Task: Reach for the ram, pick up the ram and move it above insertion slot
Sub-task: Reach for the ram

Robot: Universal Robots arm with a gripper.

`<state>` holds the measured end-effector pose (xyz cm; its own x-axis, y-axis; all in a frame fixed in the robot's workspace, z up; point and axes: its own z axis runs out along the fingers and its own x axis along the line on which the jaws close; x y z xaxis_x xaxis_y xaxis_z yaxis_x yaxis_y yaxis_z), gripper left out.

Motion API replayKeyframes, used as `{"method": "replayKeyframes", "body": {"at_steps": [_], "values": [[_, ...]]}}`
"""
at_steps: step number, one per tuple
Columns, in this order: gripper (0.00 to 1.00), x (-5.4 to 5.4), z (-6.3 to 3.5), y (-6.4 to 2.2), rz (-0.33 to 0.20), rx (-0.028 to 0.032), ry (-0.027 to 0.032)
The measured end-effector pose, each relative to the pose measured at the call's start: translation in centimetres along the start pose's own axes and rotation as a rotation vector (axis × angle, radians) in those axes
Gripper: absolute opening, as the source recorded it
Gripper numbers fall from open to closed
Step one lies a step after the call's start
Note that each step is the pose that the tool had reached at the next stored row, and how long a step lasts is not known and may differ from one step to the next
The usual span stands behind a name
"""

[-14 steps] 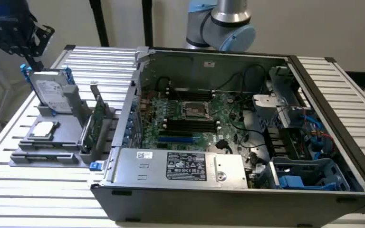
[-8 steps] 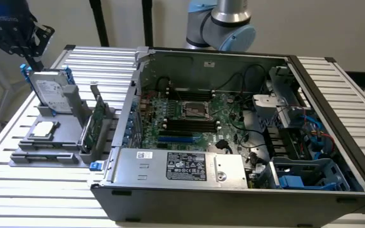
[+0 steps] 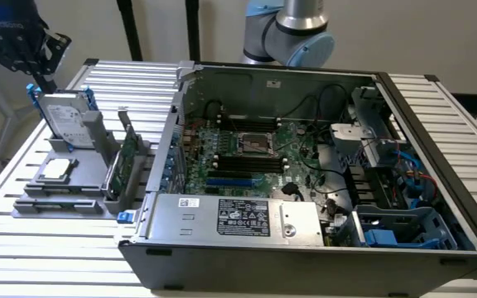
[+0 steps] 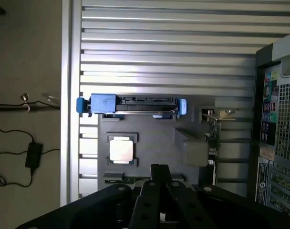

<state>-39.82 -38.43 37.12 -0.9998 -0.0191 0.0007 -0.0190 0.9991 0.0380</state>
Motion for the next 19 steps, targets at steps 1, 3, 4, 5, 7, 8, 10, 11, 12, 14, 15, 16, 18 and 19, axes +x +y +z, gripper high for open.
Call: {"method": "replayKeyframes", "body": {"at_steps": [1,3,4,5,7,8,10,11,12,14,15,16,18,19], "values": [[0.11,0.0,-0.01,-0.21,0.0,0.0,0.0002],[0.11,0.0,-0.03,-0.93,0.0,0.0,0.0003],[0.11,0.0,-0.05,-1.38,0.0,0.0,0.0004],[0.11,0.0,-0.06,-1.83,0.0,0.0,0.0002],[0.11,0.0,-0.1,-2.75,0.0,0.0005,0.0004],[0.11,0.0,-0.1,-3.21,0.0,0.0007,0.0003],[0.11,0.0,-0.11,-4.12,0.0,0.0014,0.0004],[0.11,0.0,-0.1,-4.57,0.0,0.0019,0.0004],[0.11,0.0,-0.1,-5.02,0.0,0.0023,0.0005],[0.11,0.0,-0.07,-5.94,0.0,0.003,0.0004],[0.11,0.1,-0.05,-6.4,0.0,0.0035,0.0004],[0.11,0.1,-0.04,-6.85,0.0,0.004,0.0004],[0.11,0.1,0.01,-7.75,0.0,0.0054,0.0006],[0.11,0.1,0.06,-8.21,0.0,0.006,0.0004]]}}
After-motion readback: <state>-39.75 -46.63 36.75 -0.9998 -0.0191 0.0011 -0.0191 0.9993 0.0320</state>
